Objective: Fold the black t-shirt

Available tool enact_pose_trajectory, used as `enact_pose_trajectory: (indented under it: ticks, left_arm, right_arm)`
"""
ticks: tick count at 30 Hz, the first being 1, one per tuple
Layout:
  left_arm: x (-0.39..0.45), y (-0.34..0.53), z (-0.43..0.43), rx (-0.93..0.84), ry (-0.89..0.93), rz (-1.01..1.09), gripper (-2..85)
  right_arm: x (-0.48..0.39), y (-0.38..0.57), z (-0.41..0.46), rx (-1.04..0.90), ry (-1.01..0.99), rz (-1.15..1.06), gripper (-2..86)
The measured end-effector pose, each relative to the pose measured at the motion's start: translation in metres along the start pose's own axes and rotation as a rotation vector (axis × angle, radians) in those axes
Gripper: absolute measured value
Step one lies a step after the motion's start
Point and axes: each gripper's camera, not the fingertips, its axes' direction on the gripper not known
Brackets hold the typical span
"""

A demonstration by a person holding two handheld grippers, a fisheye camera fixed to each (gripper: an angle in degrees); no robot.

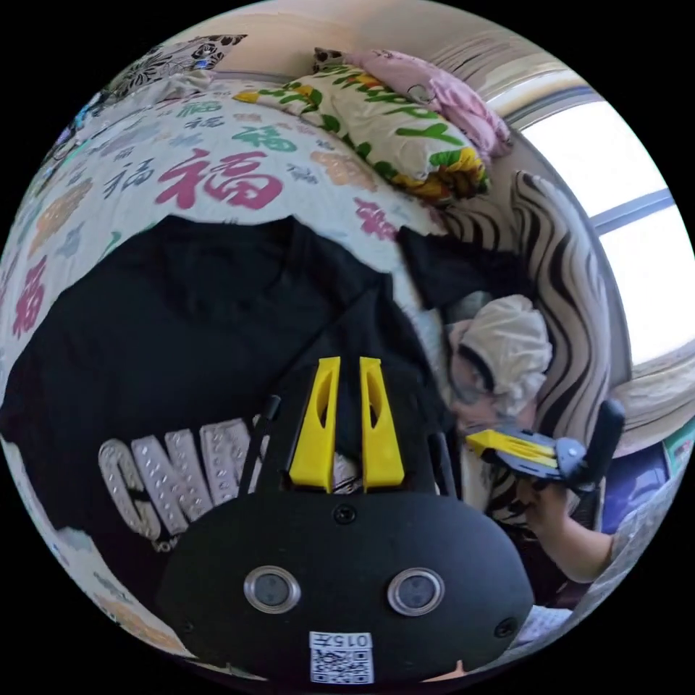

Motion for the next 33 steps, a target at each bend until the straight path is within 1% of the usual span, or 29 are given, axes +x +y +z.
enact_pose_trajectory:
  ticks: [1,4,5,7,11,12,14,15,17,18,20,21,23,24,26,29,31,33]
  left_arm:
    - [-0.008,0.013,-0.004,-0.011,-0.059,-0.035,3.2]
    - [-0.033,0.022,-0.014,-0.046,-0.026,-0.099,0.5]
    - [-0.040,0.020,-0.022,-0.038,-0.022,-0.102,-0.1]
    - [-0.049,0.013,-0.036,-0.045,0.003,-0.101,-0.4]
    - [-0.053,0.002,-0.075,-0.066,0.015,-0.060,-0.4]
    - [-0.053,0.003,-0.082,-0.065,0.025,-0.051,-0.3]
    - [-0.062,0.010,-0.129,-0.026,0.038,-0.064,0.8]
    - [-0.066,0.015,-0.145,-0.001,0.042,-0.074,1.4]
    - [-0.095,0.044,-0.220,0.119,0.075,-0.163,4.3]
    - [-0.104,0.054,-0.240,0.148,0.073,-0.193,5.0]
    - [-0.146,0.103,-0.315,0.243,0.005,-0.352,7.3]
    - [-0.157,0.116,-0.333,0.263,-0.015,-0.398,7.7]
    - [-0.206,0.170,-0.394,0.327,-0.085,-0.594,8.3]
    - [-0.218,0.182,-0.406,0.337,-0.099,-0.637,8.4]
    - [-0.258,0.223,-0.442,0.352,-0.135,-0.794,9.1]
    - [-0.285,0.247,-0.474,0.401,-0.106,-0.847,9.6]
    - [-0.291,0.249,-0.489,0.426,-0.096,-0.832,9.7]
    - [-0.295,0.243,-0.496,0.389,-0.097,-0.808,9.7]
  right_arm:
    - [-0.005,-0.005,0.009,-0.015,-0.013,-0.022,-0.3]
    - [-0.024,-0.023,0.067,-0.181,-0.007,-0.087,-0.5]
    - [-0.028,-0.025,0.089,-0.270,0.032,-0.095,-0.6]
    - [-0.033,-0.022,0.100,-0.228,0.081,-0.116,-0.6]
    - [-0.040,-0.033,0.118,-0.303,0.150,-0.131,-0.6]
    - [-0.042,-0.038,0.124,-0.351,0.160,-0.137,-0.5]
    - [-0.049,-0.047,0.122,-0.359,0.150,-0.142,-0.3]
    - [-0.057,-0.056,0.114,-0.317,0.140,-0.142,-0.1]
    - [-0.073,-0.075,0.105,-0.269,0.123,-0.148,0.6]
    - [-0.087,-0.091,0.103,-0.236,0.108,-0.167,1.5]
    - [-0.114,-0.119,0.108,-0.198,0.073,-0.217,3.5]
    - [-0.134,-0.141,0.118,-0.188,0.039,-0.255,5.1]
    - [-0.163,-0.175,0.139,-0.179,-0.024,-0.294,6.3]
    - [-0.185,-0.198,0.155,-0.183,-0.079,-0.325,6.4]
    - [-0.219,-0.233,0.180,-0.186,-0.153,-0.375,6.4]
    - [-0.279,-0.286,0.224,-0.224,-0.211,-0.441,7.1]
    - [-0.312,-0.312,0.250,-0.264,-0.206,-0.471,8.2]
    - [-0.348,-0.341,0.287,-0.341,-0.176,-0.487,10.2]
